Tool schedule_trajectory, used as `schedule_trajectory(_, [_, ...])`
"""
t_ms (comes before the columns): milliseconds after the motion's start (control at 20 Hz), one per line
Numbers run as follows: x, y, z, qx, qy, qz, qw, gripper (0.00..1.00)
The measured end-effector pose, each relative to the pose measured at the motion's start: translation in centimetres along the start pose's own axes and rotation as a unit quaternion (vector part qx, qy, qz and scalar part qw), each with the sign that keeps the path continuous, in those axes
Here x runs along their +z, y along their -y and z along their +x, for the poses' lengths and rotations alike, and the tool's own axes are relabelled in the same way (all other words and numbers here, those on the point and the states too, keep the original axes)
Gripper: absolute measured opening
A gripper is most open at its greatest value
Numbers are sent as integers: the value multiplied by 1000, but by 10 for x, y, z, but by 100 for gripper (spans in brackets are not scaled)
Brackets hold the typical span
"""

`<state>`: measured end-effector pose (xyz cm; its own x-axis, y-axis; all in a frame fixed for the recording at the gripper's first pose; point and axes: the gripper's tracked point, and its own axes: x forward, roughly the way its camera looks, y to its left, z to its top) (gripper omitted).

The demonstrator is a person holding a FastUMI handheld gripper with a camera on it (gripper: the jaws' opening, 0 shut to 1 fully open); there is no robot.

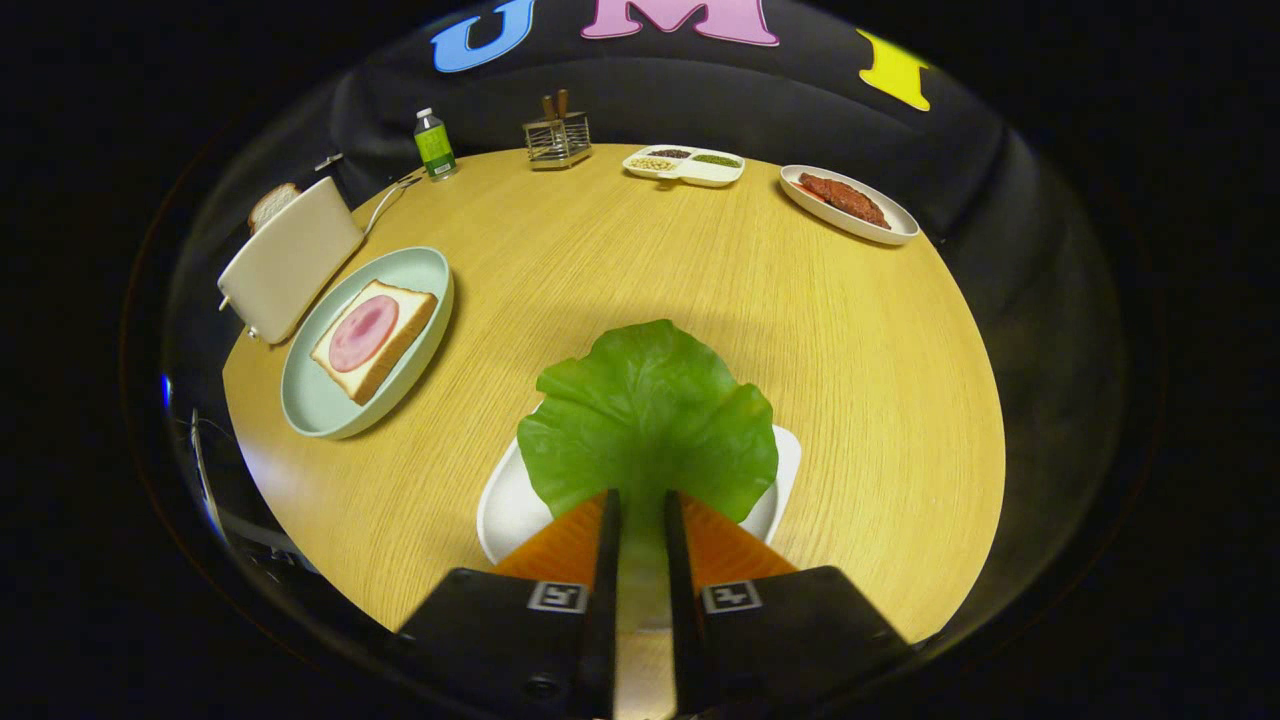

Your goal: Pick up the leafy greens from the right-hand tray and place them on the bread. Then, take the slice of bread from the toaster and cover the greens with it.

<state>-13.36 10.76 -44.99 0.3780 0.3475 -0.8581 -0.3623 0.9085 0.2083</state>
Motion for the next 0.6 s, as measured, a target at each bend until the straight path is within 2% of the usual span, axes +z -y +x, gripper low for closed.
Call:
schedule_trajectory(50, [1, -1, 1, 2, -1, 0, 1000, 16])
schedule_trajectory(100, [2, -1, 0, 0, -6, 2, 1000, 9])
schedule_trajectory(250, [8, 4, -12, -16, 7, -23, 1000, 9])
schedule_trajectory(600, [56, 8, -61, -9, 80, 7, 997, 9])
